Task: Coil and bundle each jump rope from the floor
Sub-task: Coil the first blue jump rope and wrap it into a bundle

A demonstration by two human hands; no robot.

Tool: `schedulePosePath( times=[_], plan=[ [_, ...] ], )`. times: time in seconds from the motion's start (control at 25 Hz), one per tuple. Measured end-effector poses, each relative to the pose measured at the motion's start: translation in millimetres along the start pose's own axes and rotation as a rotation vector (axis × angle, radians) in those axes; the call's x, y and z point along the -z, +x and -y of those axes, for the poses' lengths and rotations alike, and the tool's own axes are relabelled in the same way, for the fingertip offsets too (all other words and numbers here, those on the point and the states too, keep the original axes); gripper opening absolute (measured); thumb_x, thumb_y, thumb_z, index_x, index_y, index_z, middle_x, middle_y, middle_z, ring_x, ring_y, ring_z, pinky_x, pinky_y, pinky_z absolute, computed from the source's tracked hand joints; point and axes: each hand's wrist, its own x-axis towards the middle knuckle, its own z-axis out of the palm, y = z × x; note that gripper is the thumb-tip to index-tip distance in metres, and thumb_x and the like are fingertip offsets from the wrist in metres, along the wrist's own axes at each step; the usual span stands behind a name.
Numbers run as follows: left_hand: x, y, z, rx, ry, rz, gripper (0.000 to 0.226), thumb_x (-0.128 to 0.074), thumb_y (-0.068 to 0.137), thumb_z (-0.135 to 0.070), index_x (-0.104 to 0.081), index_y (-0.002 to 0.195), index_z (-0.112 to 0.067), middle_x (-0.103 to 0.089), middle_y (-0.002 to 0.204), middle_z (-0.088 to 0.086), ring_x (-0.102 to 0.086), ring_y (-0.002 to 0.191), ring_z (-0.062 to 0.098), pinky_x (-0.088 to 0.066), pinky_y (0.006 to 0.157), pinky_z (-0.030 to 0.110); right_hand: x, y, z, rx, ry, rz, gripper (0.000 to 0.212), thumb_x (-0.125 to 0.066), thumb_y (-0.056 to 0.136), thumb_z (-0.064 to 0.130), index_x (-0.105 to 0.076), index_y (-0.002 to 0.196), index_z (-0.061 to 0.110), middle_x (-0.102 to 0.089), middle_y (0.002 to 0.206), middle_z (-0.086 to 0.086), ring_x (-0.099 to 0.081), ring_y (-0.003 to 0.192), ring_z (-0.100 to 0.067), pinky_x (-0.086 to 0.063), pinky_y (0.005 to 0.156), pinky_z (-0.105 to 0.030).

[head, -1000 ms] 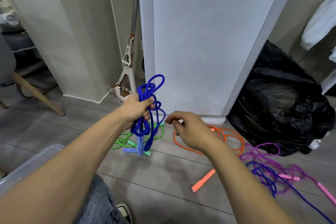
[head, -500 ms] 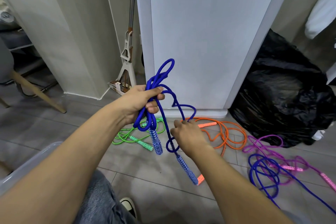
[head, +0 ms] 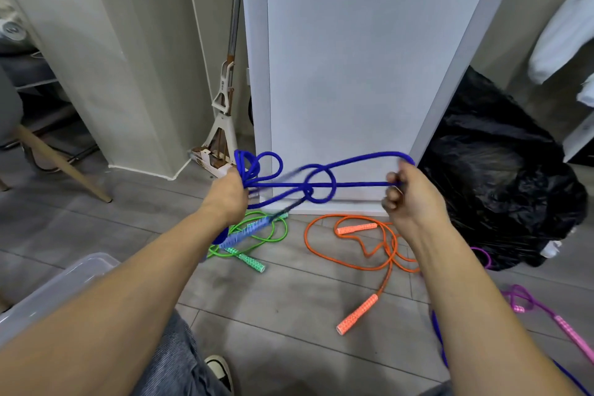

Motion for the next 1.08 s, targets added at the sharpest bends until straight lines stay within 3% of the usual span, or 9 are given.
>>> schedulePosePath(
  times=[0.12,0.2,0.36,0.52,0.64,0.76,0.84,0.96,1.08],
  plan=[
    [-1.2,0.8,1.1,0.036,0.038,-0.084,0.028,-0.049,0.096,-0.004,-0.043,0.123,-0.001,-0.059,0.118,0.031,-0.056,0.107,0.048,-0.041,0.082,0.044,21.8,12.2,-6.6,-0.164,0.134,-0.331,0.025,-0.05,0.096,0.024,-0.047,0.072,0.025,-0.062,0.071,0.005,-0.043,0.046,-0.009,-0.029,0.047,-0.021],
    [-2.2,2.2,1.9,0.086,0.032,-0.08,0.031,-0.05,0.096,-0.004,-0.042,0.126,-0.001,-0.058,0.12,0.03,-0.056,0.109,0.047,-0.044,0.087,0.047,24.8,12.5,-2.6,-0.156,0.195,-0.324,0.026,-0.051,0.095,0.024,-0.048,0.069,0.024,-0.062,0.065,0.008,-0.046,0.053,-0.008,-0.033,0.052,-0.024],
    [-0.8,7.6,13.2,0.197,-0.015,-0.052,0.034,-0.053,0.095,-0.003,-0.043,0.128,0.001,-0.056,0.124,0.029,-0.056,0.112,0.045,-0.044,0.085,0.044,14.9,-13.4,31.4,-0.031,0.352,0.214,0.033,-0.047,0.092,0.022,-0.048,0.059,0.02,-0.03,0.042,0.006,-0.035,0.045,-0.012,-0.044,0.065,-0.025],
    [-1.4,5.6,17.1,0.228,-0.038,-0.02,0.035,-0.054,0.095,-0.003,-0.044,0.129,0.001,-0.056,0.125,0.028,-0.057,0.11,0.043,-0.042,0.079,0.039,12.1,-43.2,47.9,-0.107,-0.176,0.696,0.037,-0.046,0.097,0.028,-0.072,0.1,0.001,-0.007,0.042,0.006,-0.014,0.03,-0.008,-0.032,0.042,-0.022],
    [-0.8,2.0,13.6,0.17,-0.008,-0.039,0.035,-0.051,0.095,-0.001,-0.043,0.13,0.001,-0.056,0.125,0.029,-0.056,0.112,0.044,-0.043,0.083,0.041,9.4,-45.0,56.7,0.046,0.258,0.601,0.029,-0.048,0.089,0.025,-0.069,0.075,0.011,-0.025,0.05,0.006,-0.029,0.042,-0.009,-0.035,0.051,-0.023],
    [-6.3,-2.7,3.9,0.091,0.018,-0.078,0.032,-0.046,0.094,0.0,-0.043,0.126,-0.001,-0.058,0.119,0.031,-0.056,0.109,0.048,-0.043,0.085,0.045,16.7,-34.4,57.3,0.104,0.621,0.376,0.033,-0.053,0.087,0.032,-0.049,0.057,0.018,-0.022,0.047,0.006,-0.018,0.042,-0.011,-0.022,0.046,-0.023],
    [-12.4,-4.6,0.7,0.131,-0.068,-0.022,0.027,-0.05,0.095,-0.005,-0.052,0.121,0.002,-0.062,0.113,0.031,-0.06,0.102,0.046,-0.045,0.08,0.042,14.8,-34.3,55.6,0.047,0.322,0.377,0.033,-0.056,0.092,0.04,-0.064,0.069,0.017,-0.017,0.04,0.006,-0.011,0.036,-0.009,-0.015,0.042,-0.022],
    [-18.5,-8.9,-2.8,0.21,-0.546,0.133,0.012,-0.058,0.096,-0.009,-0.061,0.089,0.001,-0.064,0.065,0.017,-0.054,0.046,0.027,-0.044,0.046,0.028,-0.1,-39.3,40.5,-0.084,-0.174,0.582,0.04,-0.044,0.101,0.035,-0.073,0.111,0.01,-0.018,0.039,0.009,-0.007,0.038,-0.008,-0.011,0.041,-0.025],
    [-23.8,-19.3,-15.7,0.261,-0.865,0.315,0.008,-0.061,0.092,0.0,-0.054,0.093,-0.003,-0.061,0.067,0.012,-0.037,0.032,0.012,-0.034,0.035,0.02,-28.5,-48.5,16.2,-0.064,-0.455,0.667,0.041,-0.036,0.103,0.023,-0.073,0.102,0.006,-0.028,0.048,0.002,-0.018,0.042,-0.012,-0.014,0.048,-0.029]
  ],
)
